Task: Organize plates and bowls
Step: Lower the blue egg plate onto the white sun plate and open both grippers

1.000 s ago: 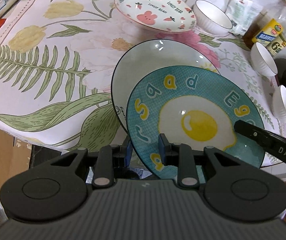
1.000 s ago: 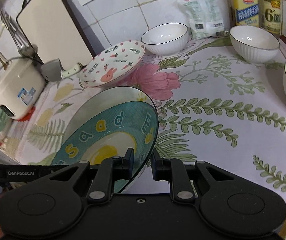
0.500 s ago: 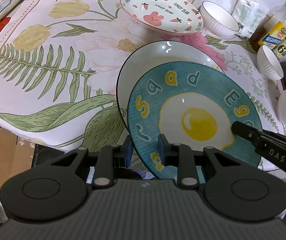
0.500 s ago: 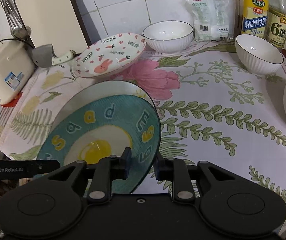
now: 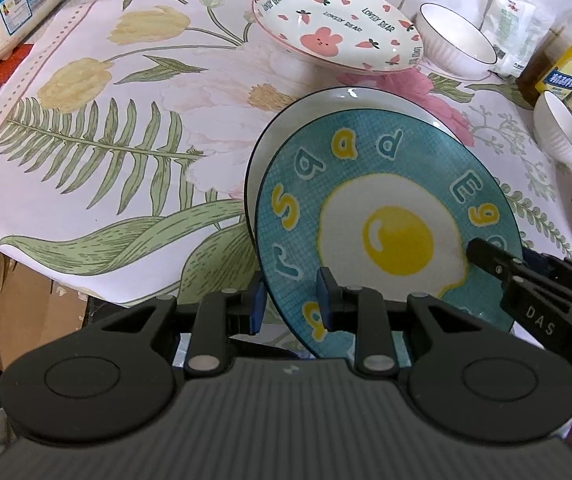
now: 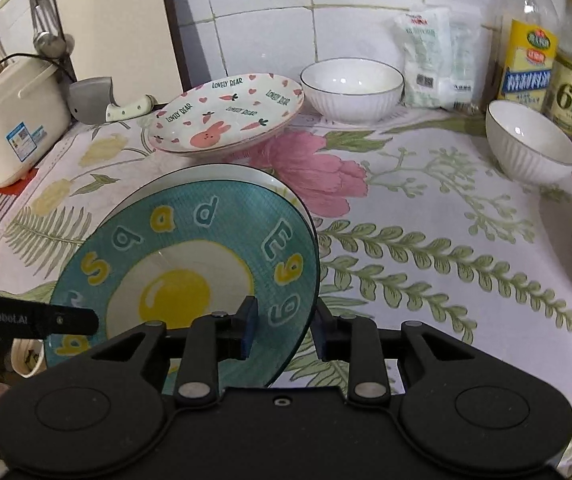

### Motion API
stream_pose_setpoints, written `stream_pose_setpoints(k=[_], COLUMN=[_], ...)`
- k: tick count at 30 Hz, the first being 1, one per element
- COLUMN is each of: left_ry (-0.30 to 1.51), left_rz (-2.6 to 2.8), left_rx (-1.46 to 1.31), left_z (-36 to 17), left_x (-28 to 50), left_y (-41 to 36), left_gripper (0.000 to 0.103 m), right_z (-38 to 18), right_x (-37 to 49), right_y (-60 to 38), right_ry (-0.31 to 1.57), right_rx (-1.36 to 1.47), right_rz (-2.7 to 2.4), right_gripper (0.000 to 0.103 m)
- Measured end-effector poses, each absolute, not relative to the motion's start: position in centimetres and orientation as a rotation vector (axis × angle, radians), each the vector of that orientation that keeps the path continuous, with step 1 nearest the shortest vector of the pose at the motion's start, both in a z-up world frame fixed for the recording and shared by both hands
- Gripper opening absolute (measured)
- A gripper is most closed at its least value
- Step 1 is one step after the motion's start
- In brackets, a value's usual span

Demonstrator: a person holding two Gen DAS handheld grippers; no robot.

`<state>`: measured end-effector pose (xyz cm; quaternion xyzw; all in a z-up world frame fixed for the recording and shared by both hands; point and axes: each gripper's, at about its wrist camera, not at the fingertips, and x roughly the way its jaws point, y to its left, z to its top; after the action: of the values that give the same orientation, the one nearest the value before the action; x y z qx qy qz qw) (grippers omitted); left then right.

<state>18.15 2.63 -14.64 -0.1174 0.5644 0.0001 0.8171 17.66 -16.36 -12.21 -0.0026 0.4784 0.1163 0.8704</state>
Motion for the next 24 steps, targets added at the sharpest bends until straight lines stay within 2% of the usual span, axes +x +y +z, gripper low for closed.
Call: stream_pose_setpoints(k=[17, 22, 24], left_ry=[1.193, 1.181, 1.163], left_rz=[0.001, -0.01, -0.02], left_rx=[-0.205, -0.174, -0.157], left_z=[-13.8, -11.7, -10.7], left_x=[18.0, 17.0, 16.3], left_y=[2.3, 1.9, 1.8], left_gripper=[0.025, 0.029, 0.034], right_z=[-12.0, -9.5, -8.4], right_x=[17.2, 15.6, 14.8], right_y=[-17.0, -17.4, -17.8], right_ry=[0.908, 0.862, 0.844], right_rx=[-0.011, -0.006, 0.015], right_rz=[0.281, 0.327, 0.347], right_gripper=[0.033, 0.033, 0.034])
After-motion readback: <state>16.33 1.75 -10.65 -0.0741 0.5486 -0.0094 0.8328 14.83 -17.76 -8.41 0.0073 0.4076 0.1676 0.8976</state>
